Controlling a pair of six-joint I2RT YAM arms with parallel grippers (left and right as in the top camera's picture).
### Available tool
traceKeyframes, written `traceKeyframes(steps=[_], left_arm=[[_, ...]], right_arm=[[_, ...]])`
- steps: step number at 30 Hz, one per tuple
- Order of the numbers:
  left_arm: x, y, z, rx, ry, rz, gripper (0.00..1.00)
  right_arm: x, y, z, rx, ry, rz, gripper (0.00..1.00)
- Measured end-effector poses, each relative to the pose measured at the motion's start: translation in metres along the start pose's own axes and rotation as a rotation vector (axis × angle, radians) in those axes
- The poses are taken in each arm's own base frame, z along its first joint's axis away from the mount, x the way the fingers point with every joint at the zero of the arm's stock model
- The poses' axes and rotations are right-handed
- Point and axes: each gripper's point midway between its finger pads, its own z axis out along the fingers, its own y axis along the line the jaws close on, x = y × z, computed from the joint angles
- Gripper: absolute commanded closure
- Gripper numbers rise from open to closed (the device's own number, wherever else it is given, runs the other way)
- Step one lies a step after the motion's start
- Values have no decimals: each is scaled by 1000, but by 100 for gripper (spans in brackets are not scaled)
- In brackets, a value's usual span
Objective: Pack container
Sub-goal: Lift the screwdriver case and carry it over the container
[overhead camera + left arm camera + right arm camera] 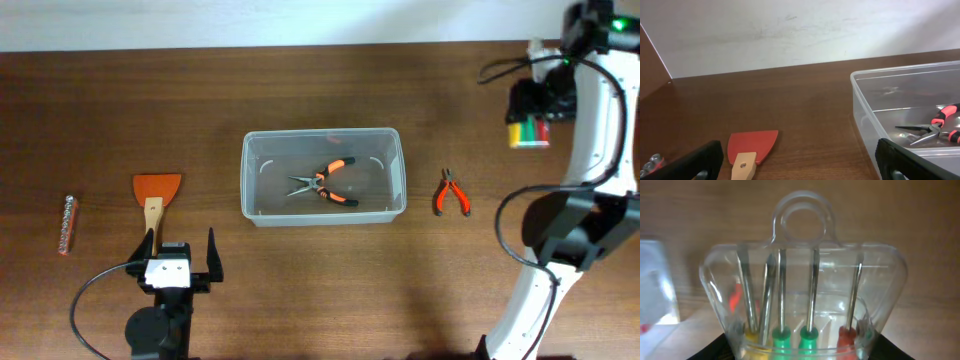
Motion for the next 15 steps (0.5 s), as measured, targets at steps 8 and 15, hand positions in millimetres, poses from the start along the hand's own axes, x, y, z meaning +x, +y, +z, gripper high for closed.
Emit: traceKeyframes(steps=[8,15], left_arm=[[0,0,0,0,0,0,1],[0,0,0,0,0,0,1]], right_arm=[[-21,99,-28,-39,-75,-217,42],[-15,187,-39,-107,-100,-402,41]])
